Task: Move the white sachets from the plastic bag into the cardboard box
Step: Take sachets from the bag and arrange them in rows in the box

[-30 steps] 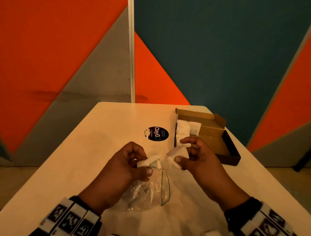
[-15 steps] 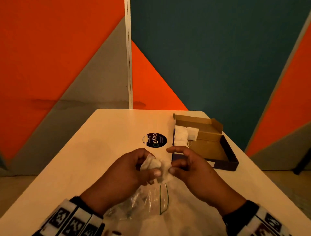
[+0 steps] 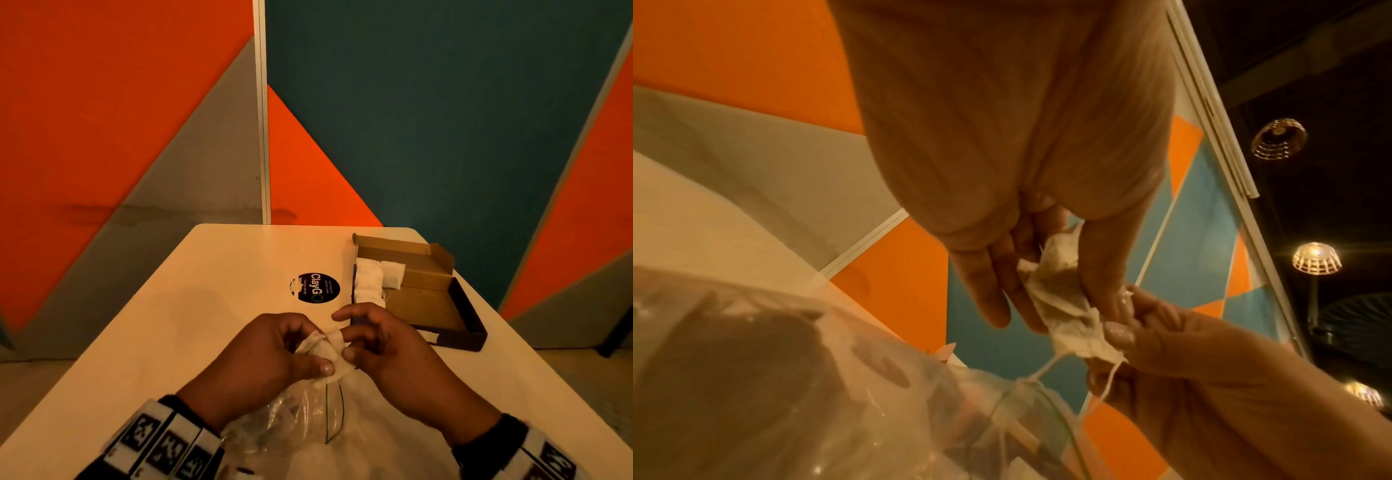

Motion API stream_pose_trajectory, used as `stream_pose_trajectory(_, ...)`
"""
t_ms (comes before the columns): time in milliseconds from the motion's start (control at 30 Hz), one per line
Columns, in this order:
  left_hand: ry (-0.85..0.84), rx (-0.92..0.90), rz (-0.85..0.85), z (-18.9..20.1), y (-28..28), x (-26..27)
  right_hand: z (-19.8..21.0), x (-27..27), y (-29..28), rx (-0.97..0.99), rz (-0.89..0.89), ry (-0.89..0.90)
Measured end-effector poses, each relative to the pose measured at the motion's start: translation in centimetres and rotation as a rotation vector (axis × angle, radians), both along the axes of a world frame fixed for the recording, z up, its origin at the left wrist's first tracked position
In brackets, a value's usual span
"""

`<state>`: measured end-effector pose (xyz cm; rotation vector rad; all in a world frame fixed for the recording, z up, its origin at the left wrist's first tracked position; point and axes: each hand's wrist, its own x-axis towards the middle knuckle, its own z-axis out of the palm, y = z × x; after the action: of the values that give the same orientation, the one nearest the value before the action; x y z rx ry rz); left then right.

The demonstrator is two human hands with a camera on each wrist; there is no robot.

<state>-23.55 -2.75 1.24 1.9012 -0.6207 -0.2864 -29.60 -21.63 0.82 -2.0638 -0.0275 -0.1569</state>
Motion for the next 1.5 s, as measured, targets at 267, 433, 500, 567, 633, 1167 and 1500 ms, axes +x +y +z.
stream_pose_trajectory(267, -0.194, 0.253, 0.005, 0.8, 1.3, 0.2, 0.9, -0.1, -1.3, -0.579, 0.073, 0.04)
stream_pose_trajectory(433, -0.161, 0.21, 0.05, 1.9, 2.4, 0.8, 1.9, 0.6, -4.1, -0.684, 0.018, 0.014)
stream_pose_trajectory(500, -0.095, 0.138, 0.031, 2.1, 2.8, 1.0, 2.3, 0.9, -5.0, -0.657, -0.032, 0.02)
stream_pose_trajectory(567, -0.032, 0.035, 0.014, 2.0, 3.0, 1.1, 2.4, 1.2, -5.4, -0.615, -0.078, 0.013)
stream_pose_trajectory(633, 0.017, -0.103, 0.01, 1.8, 3.0, 1.1, 2.2, 1.3, -5.3, -0.5, -0.109, -0.008)
stream_pose_trajectory(1167, 0.111, -0.581, 0.016, -0.6, 0.0, 0.4, 2.4, -0.2, -0.5, 0.335, 0.072, -0.266)
stream_pose_trajectory(1500, 0.114, -0.585, -0.021, -0.3, -0.2, -0.6, 2.1, -0.5, 1.8, 0.299, 0.073, -0.206)
